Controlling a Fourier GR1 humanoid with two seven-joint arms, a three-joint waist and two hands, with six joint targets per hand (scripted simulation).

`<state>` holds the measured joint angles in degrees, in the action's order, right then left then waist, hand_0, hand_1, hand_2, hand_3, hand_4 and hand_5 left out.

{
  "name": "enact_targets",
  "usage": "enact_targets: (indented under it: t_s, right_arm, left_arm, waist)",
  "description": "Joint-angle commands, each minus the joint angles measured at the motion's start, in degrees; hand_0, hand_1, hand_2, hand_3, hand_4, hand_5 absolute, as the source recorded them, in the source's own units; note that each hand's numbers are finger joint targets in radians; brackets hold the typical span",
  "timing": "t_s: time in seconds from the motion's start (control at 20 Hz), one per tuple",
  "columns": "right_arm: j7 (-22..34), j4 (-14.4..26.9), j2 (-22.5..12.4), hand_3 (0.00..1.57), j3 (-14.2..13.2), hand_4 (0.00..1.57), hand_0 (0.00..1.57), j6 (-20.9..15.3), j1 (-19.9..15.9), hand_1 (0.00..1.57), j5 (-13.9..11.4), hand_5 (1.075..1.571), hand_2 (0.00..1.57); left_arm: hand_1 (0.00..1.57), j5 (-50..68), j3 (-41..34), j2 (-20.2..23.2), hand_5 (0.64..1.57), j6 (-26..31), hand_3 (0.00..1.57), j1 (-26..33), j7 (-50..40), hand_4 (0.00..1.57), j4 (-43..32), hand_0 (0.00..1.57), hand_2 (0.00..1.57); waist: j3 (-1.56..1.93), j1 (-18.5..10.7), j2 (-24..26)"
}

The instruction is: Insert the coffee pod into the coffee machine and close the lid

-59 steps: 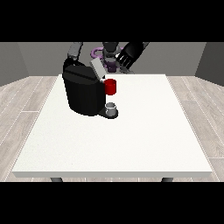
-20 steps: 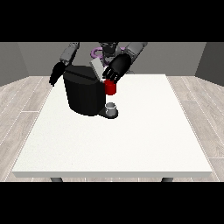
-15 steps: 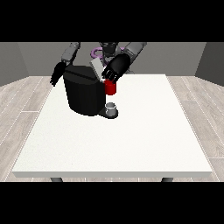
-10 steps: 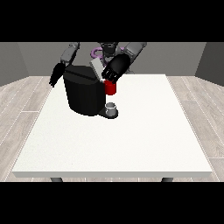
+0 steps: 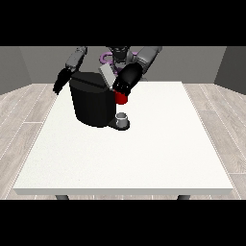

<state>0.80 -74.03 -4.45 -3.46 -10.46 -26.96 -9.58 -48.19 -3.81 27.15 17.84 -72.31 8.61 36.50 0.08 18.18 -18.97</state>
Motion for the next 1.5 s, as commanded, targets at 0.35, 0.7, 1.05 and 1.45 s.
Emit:
enact_targets:
  t_s: [0.35,0.7,1.05,1.45]
  right_arm:
    - [2.63,-1.4,-0.71,0.0,-0.08,0.0,0.0,1.02,0.06,0.0,0.6,1.571,0.0]
    - [2.38,-2.6,0.22,0.0,1.33,0.0,0.0,0.14,-0.48,0.0,-0.61,1.571,0.0]
    - [-1.24,0.91,-0.46,0.0,0.11,0.22,0.0,-1.15,-1.64,0.0,-1.51,1.571,0.0]
    - [2.0,-1.42,0.1,0.0,1.13,0.09,0.0,-1.49,-1.41,0.0,-2.15,1.571,0.0]
  left_arm:
    - [1.21,1.67,-3.18,1.61,1.571,-2.12,0.96,-0.23,5.23,0.0,-1.49,1.21,1.18]
    - [1.23,-0.8,-2.02,0.82,1.571,-7.39,0.97,0.82,6.46,0.0,-1.08,1.23,1.21]
    - [1.0,-2.26,-1.29,2.75,1.571,-5.88,0.72,-3.21,6.95,0.0,0.38,1.0,1.02]
    - [0.0,-3.98,-1.42,5.42,1.571,-5.77,0.49,-2.23,7.95,0.0,-2.02,0.0,0.62]
  waist:
    - [-0.08,0.79,-1.34]
    - [-0.09,1.24,-2.66]
    - [-0.04,0.01,-5.51]
    - [-0.07,0.85,-3.76]
